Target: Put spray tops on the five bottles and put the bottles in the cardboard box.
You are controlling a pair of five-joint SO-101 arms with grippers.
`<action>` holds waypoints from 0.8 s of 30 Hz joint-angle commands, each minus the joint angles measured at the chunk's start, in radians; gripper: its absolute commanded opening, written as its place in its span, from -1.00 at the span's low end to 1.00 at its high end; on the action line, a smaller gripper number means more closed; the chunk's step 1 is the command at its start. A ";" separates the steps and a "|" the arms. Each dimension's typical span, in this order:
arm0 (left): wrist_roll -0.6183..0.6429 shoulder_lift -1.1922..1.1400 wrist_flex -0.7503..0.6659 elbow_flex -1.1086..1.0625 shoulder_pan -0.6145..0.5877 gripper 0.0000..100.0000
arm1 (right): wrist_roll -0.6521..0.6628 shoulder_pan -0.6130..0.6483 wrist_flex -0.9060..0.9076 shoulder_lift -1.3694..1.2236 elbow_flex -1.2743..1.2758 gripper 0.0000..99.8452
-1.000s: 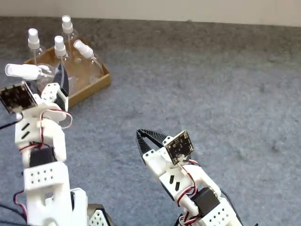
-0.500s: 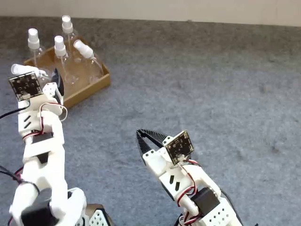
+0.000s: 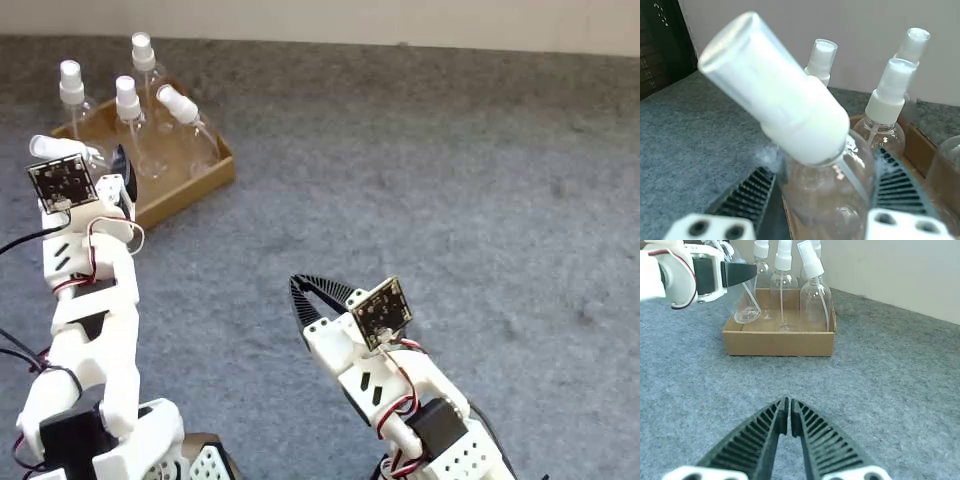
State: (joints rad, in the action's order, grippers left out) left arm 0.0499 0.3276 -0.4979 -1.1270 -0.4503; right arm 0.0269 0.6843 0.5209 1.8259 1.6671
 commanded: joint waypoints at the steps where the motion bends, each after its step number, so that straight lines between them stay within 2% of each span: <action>1: -0.031 0.005 -0.023 0.062 -0.022 -0.72 | 0.009 -0.012 0.005 0.018 0.128 -0.99; 4: -0.086 0.004 -0.020 0.084 -0.022 -0.72 | 0.009 -0.012 0.005 0.018 0.128 -0.99; 14: -0.086 -0.002 -0.023 0.088 -0.018 -0.73 | 0.009 -0.012 0.005 0.018 0.130 -0.99; 24: -0.086 -0.191 -0.057 0.206 -0.012 -0.73 | 0.009 -0.013 0.019 0.018 0.130 -0.99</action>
State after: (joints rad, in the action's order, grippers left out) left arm -0.0253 0.1496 -0.5132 -1.0012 -0.4657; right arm 0.0269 0.6843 0.5209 1.8259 1.6671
